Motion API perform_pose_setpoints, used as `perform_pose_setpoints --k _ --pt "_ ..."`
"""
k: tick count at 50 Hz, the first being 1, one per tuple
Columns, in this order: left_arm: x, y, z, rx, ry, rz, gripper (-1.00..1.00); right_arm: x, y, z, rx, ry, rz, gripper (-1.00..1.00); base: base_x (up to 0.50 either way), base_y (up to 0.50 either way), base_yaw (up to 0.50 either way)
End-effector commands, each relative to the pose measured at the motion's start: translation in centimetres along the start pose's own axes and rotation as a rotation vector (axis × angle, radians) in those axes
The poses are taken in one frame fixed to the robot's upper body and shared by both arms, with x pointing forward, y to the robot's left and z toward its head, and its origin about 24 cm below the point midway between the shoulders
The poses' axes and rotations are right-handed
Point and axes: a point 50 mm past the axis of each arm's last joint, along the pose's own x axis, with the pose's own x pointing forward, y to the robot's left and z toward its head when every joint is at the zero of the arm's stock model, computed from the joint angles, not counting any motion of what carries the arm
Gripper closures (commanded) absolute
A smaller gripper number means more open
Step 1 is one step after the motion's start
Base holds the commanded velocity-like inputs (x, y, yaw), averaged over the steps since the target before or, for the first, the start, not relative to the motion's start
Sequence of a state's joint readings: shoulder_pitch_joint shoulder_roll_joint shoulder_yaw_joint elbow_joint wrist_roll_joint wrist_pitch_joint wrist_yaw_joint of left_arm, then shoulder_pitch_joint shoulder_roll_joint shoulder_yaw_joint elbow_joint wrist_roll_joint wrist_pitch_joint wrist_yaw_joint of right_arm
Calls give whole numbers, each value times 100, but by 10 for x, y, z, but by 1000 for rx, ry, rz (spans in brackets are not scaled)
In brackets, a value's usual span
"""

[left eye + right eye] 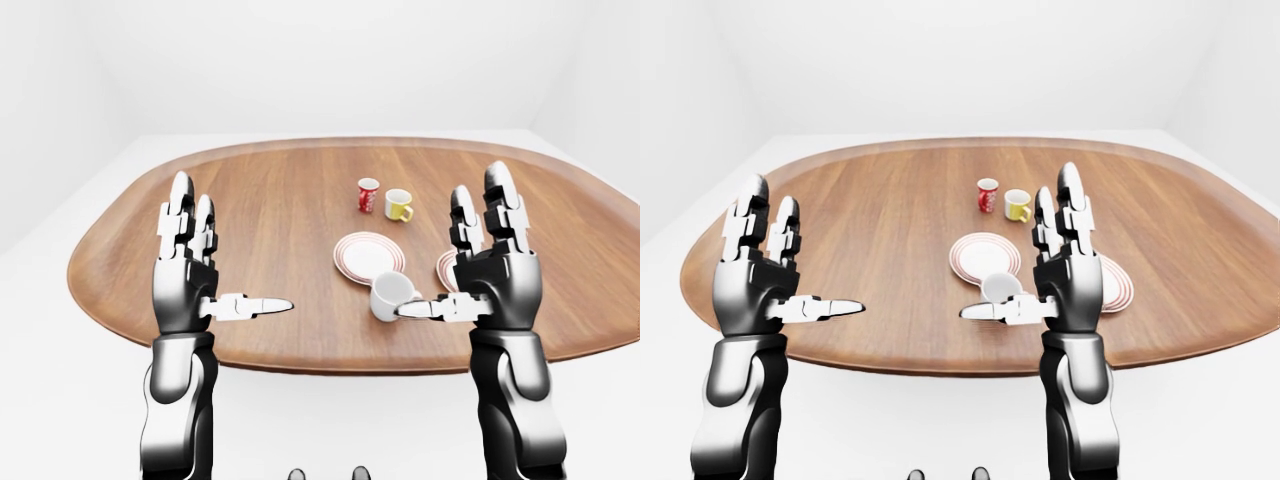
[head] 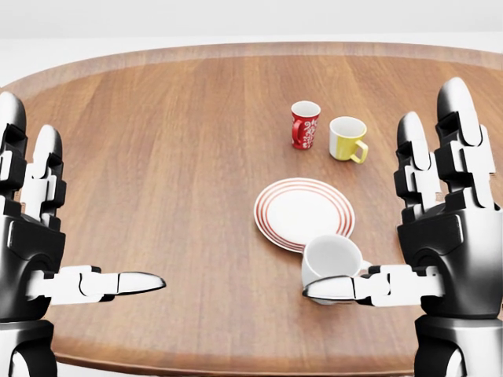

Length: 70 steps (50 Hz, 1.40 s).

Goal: Put the white mug on the left plate.

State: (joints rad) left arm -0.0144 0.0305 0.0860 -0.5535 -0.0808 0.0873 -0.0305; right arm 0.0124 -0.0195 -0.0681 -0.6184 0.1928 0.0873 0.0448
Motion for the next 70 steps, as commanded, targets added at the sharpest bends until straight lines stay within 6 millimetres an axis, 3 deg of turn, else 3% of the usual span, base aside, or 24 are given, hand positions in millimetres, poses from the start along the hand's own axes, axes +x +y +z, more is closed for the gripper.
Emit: perform_pose_setpoints --k 1,44,45,48,55,70 --pt "0 0 1 0 -3 -1 -99 0 0 3 6 -12 4 -100 50 9 0" --pt "-1 -2 2 -1 -7 -9 -99 0 -1 7 5 -27 11 -100 50 8 0" --pt "-1 -2 2 5 -8 -12 -99 -3 3 25 33 -97 -32 -100 0 0 0" --pt "-1 -2 1 7 -2 -13 -99 -3 1 33 32 -133 -40 -100 0 0 0" --pt "-1 -3 1 8 -1 -16 -99 -20 5 19 -83 -24 44 -100 0 0 0" --pt "-1 -2 2 11 -9 -14 -99 -45 2 24 -141 36 69 -100 0 0 0"
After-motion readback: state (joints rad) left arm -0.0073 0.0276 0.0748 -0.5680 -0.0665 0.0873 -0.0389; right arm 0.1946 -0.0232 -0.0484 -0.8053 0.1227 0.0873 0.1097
